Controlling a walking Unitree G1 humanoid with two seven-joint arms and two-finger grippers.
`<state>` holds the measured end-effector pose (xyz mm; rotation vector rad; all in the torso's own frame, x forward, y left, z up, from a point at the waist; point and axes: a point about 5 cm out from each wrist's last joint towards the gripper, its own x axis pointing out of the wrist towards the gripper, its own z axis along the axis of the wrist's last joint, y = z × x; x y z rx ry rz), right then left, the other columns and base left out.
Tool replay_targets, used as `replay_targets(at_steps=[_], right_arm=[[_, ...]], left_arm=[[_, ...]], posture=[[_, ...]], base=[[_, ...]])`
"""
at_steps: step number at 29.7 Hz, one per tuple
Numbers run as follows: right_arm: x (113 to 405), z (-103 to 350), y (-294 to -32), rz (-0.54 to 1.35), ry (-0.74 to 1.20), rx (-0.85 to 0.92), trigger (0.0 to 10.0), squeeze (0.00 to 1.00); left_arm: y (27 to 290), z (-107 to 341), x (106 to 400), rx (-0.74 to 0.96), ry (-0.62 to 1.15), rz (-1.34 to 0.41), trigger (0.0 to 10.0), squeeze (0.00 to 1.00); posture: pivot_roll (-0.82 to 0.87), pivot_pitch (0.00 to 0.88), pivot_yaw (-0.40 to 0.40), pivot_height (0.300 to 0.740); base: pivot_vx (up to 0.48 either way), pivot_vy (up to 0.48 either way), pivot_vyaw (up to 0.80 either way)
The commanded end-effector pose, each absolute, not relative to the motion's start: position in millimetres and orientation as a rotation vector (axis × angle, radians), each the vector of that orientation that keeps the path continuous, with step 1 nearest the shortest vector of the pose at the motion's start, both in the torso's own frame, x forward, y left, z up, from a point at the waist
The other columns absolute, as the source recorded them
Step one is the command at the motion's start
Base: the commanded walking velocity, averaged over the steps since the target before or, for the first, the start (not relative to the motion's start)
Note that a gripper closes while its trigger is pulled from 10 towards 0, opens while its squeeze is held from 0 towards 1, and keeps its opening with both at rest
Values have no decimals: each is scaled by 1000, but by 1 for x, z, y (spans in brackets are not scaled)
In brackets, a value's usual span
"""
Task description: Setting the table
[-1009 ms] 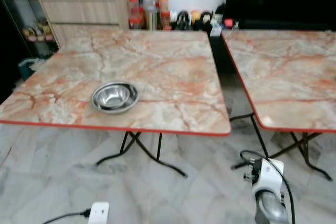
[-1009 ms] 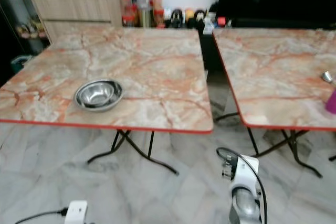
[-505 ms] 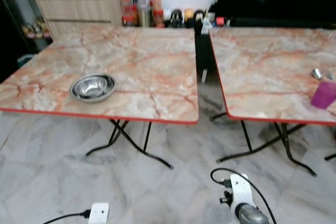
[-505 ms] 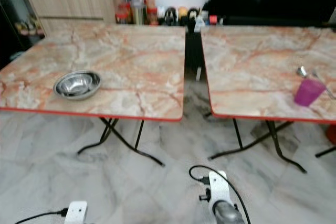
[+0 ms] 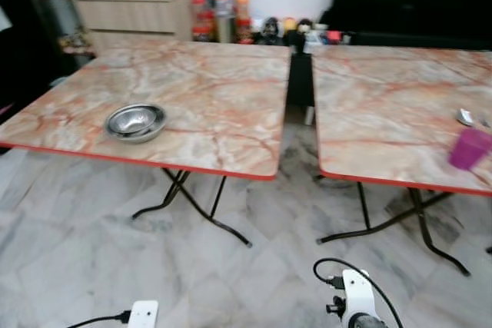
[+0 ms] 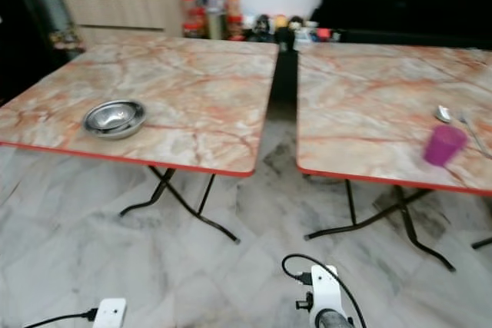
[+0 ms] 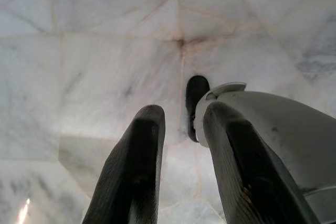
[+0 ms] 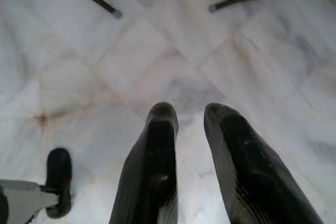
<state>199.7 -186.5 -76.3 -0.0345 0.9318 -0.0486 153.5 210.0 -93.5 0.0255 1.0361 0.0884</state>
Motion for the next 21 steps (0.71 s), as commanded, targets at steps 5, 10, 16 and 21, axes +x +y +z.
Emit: replay_targets(at_steps=[5, 10, 16, 21], right_arm=[[197, -76, -198, -69, 933, -64, 10000, 0], [192, -78, -200, -96, 948, -53, 10000, 0], [189, -80, -199, -111, 957, -31, 10000, 0], [189, -80, -198, -111, 959, -33, 10000, 0]], left_arm=[[207, -93, 157, 28, 1037, 81, 10000, 0], [207, -93, 156, 31, 1035, 75, 10000, 0], [206, -93, 157, 31, 1033, 72, 10000, 0], [206, -93, 157, 33, 1033, 72, 10000, 0]], posture=[[24, 0, -28, 732], [24, 0, -27, 732], [22, 0, -27, 732], [21, 0, -26, 732]], base=[[428, 0, 0], [360, -245, 0], [264, -398, 0], [0, -431, 0]])
